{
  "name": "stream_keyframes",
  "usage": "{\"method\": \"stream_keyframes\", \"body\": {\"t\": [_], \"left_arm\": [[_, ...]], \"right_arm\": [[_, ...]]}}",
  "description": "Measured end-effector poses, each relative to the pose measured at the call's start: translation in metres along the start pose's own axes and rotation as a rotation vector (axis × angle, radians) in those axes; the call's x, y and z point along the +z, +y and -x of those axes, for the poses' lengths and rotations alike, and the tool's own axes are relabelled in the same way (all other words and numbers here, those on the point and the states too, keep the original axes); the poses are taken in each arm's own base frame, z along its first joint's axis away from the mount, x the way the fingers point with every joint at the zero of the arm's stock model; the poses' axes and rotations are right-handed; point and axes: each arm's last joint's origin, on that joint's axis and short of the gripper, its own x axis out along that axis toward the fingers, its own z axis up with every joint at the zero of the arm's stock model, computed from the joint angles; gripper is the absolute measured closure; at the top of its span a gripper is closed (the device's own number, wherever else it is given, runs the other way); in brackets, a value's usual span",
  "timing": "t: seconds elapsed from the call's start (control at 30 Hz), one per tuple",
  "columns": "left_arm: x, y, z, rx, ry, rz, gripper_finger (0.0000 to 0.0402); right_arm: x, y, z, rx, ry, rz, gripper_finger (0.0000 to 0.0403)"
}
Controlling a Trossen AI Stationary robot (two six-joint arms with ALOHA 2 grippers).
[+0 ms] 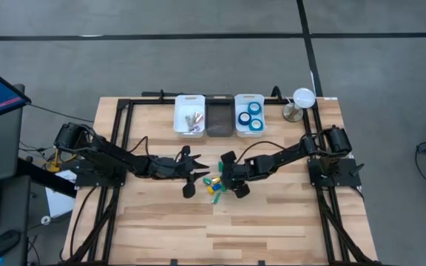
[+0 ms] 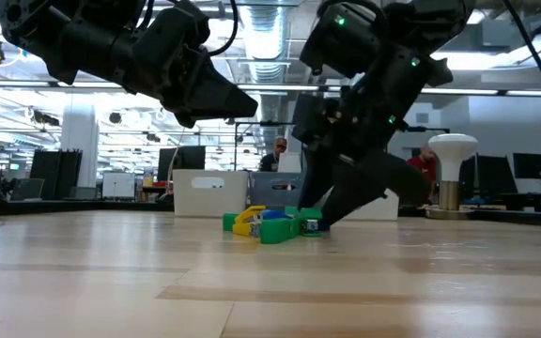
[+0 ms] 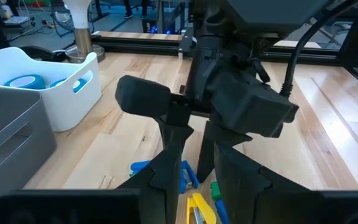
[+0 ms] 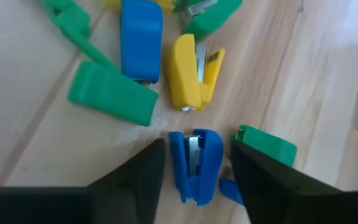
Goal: Pick and place Stapler, Stapler remover, tape
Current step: Put the blue stapler into the black bin
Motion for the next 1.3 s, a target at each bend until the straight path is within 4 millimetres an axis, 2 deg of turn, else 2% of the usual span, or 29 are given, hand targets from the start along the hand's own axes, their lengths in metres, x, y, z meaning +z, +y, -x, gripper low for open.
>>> {"method": "stream_keyframes", "body": {"t": [0.2,0.4,0.9,1.3], "left_arm": [[0.0001,0.0000,0.0000,0.000,-0.001,0.000,0.0314],[0.0001,0.0000,0.0000,0.000,-0.001,0.000,0.0314],[0.0002,0.0000,0.0000,0.000,-0.002,0.001,0.0314],[0.0003,0.0000,0.0000,0.000,-0.002,0.001,0.0314]], "right_arm": [[0.0001,-0.0003,0.0001,0.000,-0.001,-0.005,0.0161],[0.0002,0.0006,0.0002,0.038,-0.013,-0.032,0.0156],[-0.0025,0.0052,0.0015,0.163,-0.008,-0.080,0.0206],[-0.0051,0.0037,0.0010,0.187,0.000,-0.091,0.0277]]}}
